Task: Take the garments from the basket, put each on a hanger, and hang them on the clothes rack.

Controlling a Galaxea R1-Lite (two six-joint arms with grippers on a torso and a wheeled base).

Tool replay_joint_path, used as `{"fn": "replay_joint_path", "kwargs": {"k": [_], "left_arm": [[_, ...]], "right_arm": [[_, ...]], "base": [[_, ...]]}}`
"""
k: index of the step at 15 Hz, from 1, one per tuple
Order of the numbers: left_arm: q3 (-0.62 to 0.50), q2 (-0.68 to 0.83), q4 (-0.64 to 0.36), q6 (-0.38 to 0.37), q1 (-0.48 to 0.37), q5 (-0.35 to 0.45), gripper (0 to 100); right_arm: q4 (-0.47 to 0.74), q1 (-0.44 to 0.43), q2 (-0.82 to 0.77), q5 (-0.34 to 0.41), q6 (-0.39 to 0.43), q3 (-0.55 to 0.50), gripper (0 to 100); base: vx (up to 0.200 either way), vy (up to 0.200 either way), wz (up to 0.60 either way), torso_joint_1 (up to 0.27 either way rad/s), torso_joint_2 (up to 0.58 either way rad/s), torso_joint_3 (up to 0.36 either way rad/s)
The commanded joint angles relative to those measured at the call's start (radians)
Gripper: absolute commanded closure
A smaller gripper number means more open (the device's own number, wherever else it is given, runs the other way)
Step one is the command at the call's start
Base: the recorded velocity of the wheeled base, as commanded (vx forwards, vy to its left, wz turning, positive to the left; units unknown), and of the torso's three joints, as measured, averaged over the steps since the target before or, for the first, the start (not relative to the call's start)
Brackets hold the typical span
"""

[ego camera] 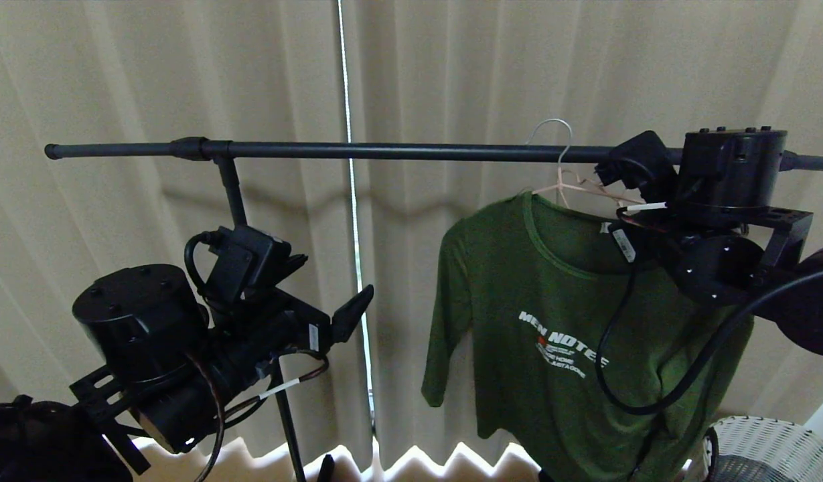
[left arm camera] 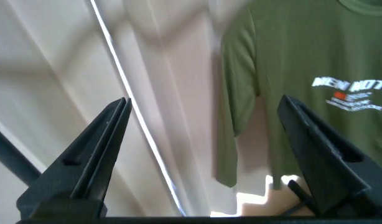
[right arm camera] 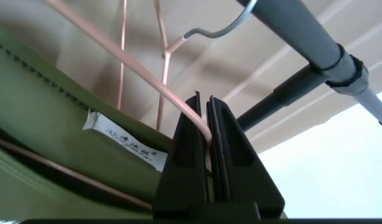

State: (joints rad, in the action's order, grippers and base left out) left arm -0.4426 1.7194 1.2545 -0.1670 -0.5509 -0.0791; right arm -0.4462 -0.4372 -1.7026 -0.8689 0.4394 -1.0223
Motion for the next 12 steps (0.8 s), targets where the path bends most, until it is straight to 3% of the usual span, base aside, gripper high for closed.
{"fn": "replay_joint_path", "kwargs": {"k": [1, 12], "left_arm": [[0.010, -0.004, 0.000, 0.000, -0.001, -0.001, 0], [0.013, -0.003, 0.000, 0.006, -0.001, -0.001, 0]], "right_arm": [[0.001, 0.000, -0.017, -0.002, 0.001, -0.005, 100], [0.058, -0.026, -0.031, -0.013, 0.015, -0.004, 100]], "base": [[0.000, 0.000, 0.00, 0.000, 0.00, 0.000], [0.000, 0.000, 0.00, 0.000, 0.00, 0.000]]}}
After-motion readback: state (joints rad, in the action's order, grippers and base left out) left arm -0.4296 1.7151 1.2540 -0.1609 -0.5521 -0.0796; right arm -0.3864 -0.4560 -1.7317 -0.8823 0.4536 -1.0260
